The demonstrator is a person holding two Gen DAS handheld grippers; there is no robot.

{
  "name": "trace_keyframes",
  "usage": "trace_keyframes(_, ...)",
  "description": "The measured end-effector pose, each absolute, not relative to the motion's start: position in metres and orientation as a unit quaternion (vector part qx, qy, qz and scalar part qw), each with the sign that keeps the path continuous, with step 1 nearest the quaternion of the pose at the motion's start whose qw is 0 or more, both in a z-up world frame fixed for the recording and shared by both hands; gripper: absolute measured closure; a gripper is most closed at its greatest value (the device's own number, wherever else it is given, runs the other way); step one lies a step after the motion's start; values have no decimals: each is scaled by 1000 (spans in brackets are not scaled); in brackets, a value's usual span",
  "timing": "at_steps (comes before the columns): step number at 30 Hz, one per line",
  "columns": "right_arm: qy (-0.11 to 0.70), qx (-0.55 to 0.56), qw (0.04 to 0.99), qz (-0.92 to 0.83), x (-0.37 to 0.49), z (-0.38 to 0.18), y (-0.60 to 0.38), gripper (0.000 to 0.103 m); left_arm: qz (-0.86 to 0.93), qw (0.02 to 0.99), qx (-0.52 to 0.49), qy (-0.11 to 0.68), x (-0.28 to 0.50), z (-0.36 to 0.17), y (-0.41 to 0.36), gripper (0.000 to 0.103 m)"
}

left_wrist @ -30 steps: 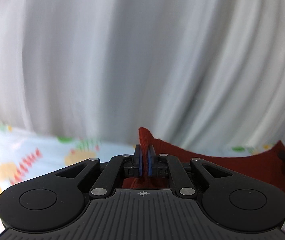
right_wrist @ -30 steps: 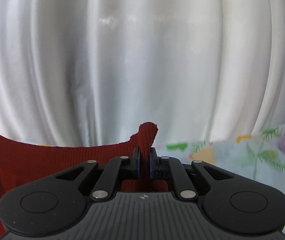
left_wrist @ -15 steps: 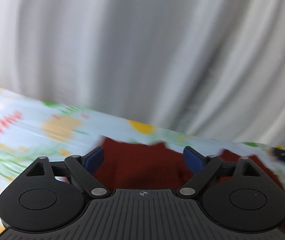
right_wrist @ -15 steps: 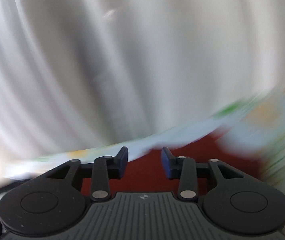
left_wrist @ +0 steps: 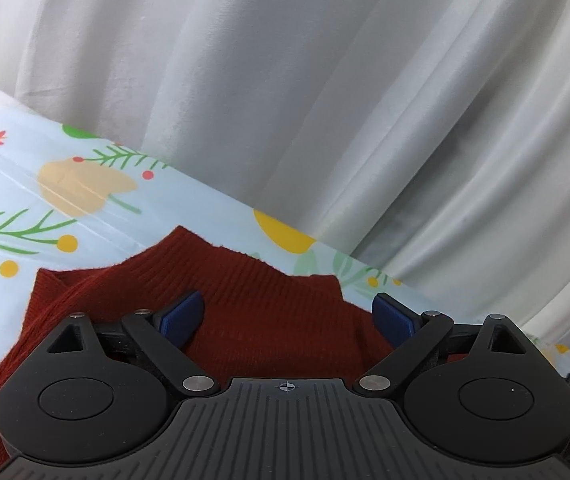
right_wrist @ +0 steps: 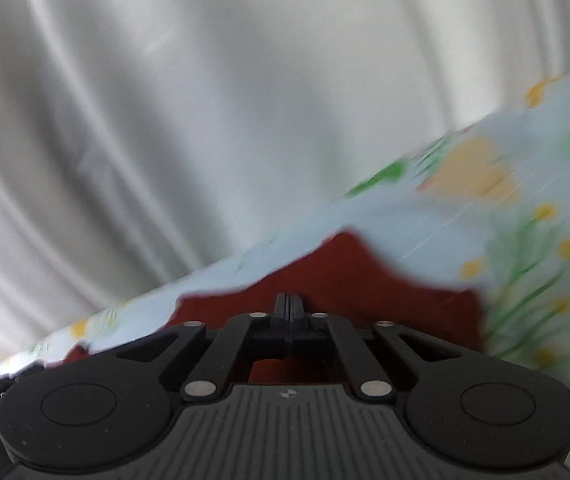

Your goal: Fold small clothes

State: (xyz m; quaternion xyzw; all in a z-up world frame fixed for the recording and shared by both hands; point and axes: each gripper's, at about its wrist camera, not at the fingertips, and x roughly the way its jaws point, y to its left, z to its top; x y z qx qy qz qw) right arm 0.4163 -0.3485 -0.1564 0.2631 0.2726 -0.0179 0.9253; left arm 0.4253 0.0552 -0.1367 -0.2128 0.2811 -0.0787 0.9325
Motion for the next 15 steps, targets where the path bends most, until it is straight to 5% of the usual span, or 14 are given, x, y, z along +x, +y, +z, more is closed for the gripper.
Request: trace_keyframes(15, 275, 194, 939, -73, 413, -149, -337, 93, -91, 932, -213, 279, 417, -135, 65, 10)
